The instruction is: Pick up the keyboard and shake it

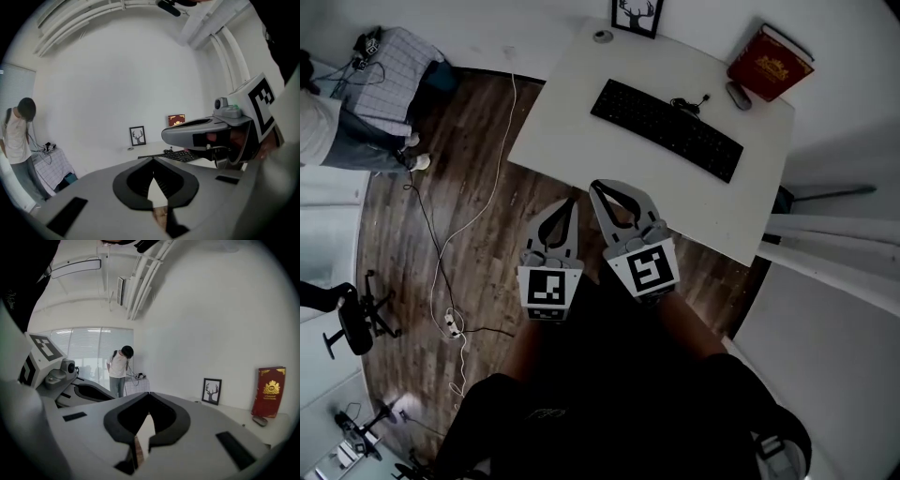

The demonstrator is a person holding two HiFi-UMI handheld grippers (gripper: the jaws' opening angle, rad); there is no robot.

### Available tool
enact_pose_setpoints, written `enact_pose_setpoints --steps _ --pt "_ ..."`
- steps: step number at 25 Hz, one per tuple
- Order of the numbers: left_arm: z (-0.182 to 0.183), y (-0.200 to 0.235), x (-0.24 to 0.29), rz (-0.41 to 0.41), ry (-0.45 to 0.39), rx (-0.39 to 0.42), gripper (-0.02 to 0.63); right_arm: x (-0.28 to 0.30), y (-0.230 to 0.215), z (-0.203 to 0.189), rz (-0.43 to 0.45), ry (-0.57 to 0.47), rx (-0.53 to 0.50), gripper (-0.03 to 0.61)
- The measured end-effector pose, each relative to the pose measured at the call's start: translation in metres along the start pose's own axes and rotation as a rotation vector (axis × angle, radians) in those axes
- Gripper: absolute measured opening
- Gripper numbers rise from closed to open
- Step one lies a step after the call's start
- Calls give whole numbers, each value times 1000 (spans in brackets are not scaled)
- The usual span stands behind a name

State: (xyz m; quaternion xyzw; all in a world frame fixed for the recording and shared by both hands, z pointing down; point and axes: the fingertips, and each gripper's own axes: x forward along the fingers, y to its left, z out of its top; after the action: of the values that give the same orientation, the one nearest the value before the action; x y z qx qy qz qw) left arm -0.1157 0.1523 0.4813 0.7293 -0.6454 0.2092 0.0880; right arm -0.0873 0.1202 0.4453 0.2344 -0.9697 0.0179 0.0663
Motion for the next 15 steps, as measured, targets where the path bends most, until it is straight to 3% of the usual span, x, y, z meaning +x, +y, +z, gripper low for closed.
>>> enact_pose_setpoints --steps 3,8,15 --pt "10 -9 23 -58 5 33 2 -5 -23 -1 -45 4 9 21" --pt "25 -20 62 -130 -14 20 2 -9 -58 -14 -118 43 29 21" --pt "23 -22 128 -280 35 80 2 0 -108 -37 -249 126 18 21"
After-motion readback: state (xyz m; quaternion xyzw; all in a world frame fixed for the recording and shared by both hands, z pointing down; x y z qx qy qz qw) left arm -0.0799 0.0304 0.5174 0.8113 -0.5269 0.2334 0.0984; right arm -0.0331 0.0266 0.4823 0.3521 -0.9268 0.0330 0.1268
